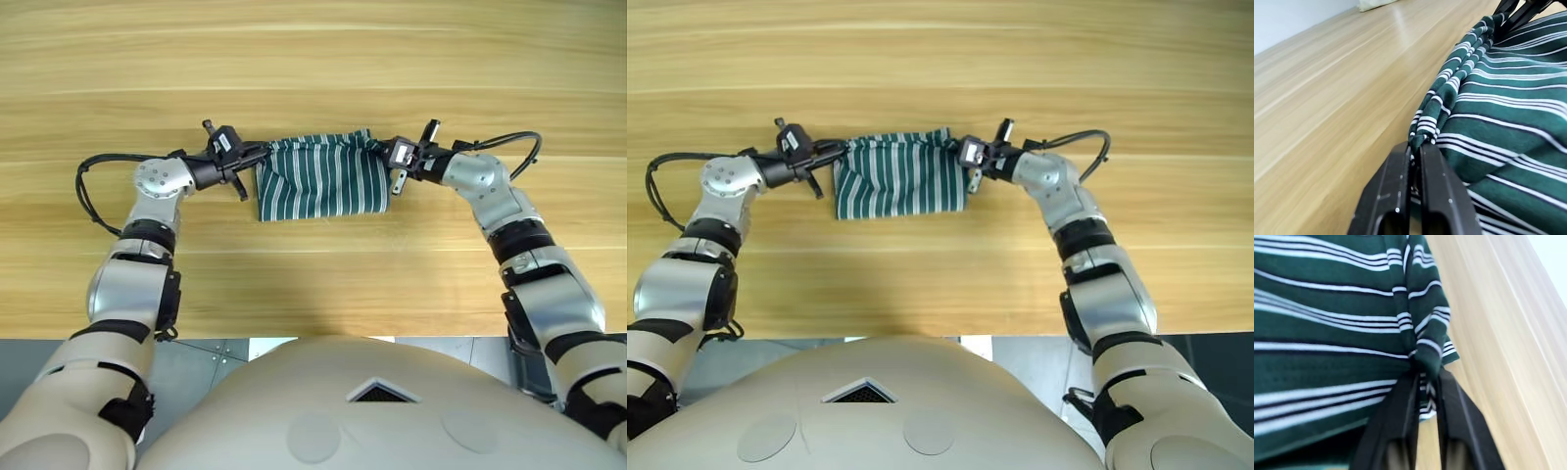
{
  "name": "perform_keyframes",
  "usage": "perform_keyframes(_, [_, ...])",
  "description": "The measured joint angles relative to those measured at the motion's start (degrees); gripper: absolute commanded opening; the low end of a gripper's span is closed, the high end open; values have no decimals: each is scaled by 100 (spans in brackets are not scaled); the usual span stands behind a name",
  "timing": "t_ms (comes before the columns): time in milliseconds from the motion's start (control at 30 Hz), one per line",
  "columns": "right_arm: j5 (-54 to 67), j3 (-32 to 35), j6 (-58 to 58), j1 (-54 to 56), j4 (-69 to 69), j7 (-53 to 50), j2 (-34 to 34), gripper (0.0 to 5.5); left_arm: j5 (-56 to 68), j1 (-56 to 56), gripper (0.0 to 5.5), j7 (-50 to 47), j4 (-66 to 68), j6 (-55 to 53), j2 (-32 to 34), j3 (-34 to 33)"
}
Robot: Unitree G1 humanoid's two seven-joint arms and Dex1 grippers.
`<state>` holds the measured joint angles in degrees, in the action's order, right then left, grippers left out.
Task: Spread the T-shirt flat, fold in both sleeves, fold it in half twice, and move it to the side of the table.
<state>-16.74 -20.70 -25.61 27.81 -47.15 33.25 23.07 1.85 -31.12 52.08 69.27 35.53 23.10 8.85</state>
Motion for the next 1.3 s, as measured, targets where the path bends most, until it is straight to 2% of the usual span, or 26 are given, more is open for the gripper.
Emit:
perform_keyframes(133, [74, 143, -112, 330, -738, -335, -226, 172, -154, -168, 139, -187, 103, -385, -27, -46])
perform_keyframes(333, [1269, 1161, 178, 442, -1394, 243, -506, 278, -55, -357, 234, -363, 255, -1060, -148, -388])
perform_keyframes(500, [1788, 1886, 523, 748, -1752, 109, -572, 364, 360, -451, 311, -423, 387, -1674, -283, -1055])
perform_keyframes(667, [1932, 2164, 346, 799, -1696, 65, -640, 443, 1365, -471, 377, 767, -22, -1555, -413, -1916])
perform_keyframes(833, [2005, 2248, 119, 813, -1421, 179, -703, 537, 2323, -374, 377, 2280, -719, -1643, -594, -2501])
perform_keyframes(1033, [1901, 2143, -428, 792, -1037, 111, -859, 540, 2703, 288, 284, 3666, -1531, -1335, -641, -2528])
perform_keyframes(1300, [1043, 1423, -837, 605, -699, -297, -984, 396, 2320, 765, 153, 3989, -2007, -183, -558, -1714])
